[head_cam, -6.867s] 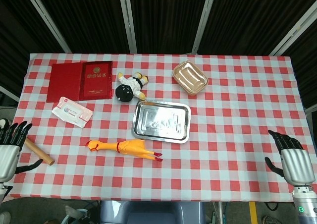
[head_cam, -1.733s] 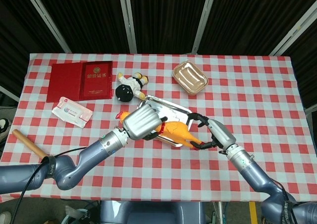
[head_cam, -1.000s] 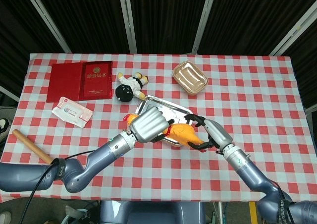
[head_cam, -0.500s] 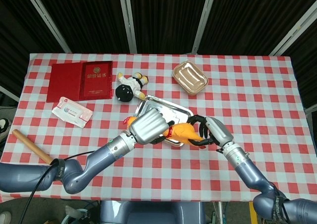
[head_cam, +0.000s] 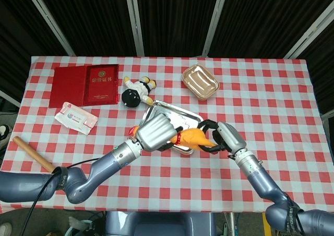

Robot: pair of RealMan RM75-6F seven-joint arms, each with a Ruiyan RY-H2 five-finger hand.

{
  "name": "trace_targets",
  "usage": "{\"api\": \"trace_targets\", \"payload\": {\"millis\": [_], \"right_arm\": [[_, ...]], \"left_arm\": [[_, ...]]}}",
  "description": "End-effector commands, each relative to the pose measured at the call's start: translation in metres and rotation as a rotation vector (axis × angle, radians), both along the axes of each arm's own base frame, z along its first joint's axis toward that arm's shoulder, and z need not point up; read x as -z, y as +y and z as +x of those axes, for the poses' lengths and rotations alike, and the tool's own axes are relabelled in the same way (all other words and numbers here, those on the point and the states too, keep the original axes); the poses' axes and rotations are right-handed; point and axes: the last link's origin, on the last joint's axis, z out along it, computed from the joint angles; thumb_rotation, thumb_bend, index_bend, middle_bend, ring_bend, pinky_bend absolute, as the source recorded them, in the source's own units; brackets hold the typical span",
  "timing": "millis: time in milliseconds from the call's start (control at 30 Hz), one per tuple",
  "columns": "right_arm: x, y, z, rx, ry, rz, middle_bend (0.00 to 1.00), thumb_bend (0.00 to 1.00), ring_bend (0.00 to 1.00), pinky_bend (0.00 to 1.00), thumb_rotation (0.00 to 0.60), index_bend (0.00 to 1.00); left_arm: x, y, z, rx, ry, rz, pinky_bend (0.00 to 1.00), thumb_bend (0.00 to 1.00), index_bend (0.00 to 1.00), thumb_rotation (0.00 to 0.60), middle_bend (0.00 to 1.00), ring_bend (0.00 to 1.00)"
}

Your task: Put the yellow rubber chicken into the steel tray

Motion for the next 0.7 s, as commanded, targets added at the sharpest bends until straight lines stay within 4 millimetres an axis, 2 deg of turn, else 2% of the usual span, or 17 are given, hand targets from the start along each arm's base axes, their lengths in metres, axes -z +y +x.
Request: {"api": "trace_targets", "payload": {"millis": [33, 100, 200, 300, 500, 700], "right_arm": [[-0.0021, 0.0026, -0.0012, -0.015, 0.0, 0.037, 0.59, 0.69, 0.58, 0.61, 0.6, 0.59], [-0.0039, 0.0027, -0.0022, -0.028, 0.003, 0.054, 0.48, 0.6, 0.44, 0.48, 0.6, 0.42], [-0.006, 0.0036, -0.0038, -0.046, 0.016, 0.086, 0.29, 0.39, 0.23, 0.28, 0.6, 0.18], [-0.008, 0.0045, -0.0037, -0.062, 0.022, 0.111, 0.18, 0.28, 0.13, 0.19, 0.6, 0.07], [-0.0112, 0.0061, -0.0038, -0.08, 0.02, 0.147, 0.13, 0.26, 0.08, 0.15, 0.6, 0.01], [-0.0114, 0.005, -0.0029, -0.075, -0.006, 0.144, 0.13, 0.26, 0.09, 0.16, 0.6, 0.04]], "left_arm": [[-0.0005, 0.0024, -0.0008, 0.001, 0.0, 0.014, 0.69, 0.75, 0.64, 0.6, 0.74, 0.65], [-0.0007, 0.0045, -0.0018, 0.002, 0.001, 0.026, 0.69, 0.75, 0.64, 0.6, 0.74, 0.65], [-0.0005, 0.0067, -0.0026, -0.002, 0.001, 0.034, 0.69, 0.75, 0.64, 0.6, 0.74, 0.65], [-0.0005, 0.0074, -0.0029, -0.001, 0.001, 0.039, 0.69, 0.75, 0.64, 0.6, 0.74, 0.65], [-0.0008, 0.0068, -0.0026, 0.004, -0.002, 0.043, 0.69, 0.75, 0.64, 0.6, 0.74, 0.65], [0.0011, 0.0055, -0.002, 0.008, -0.005, 0.04, 0.69, 0.75, 0.64, 0.6, 0.74, 0.65]]}}
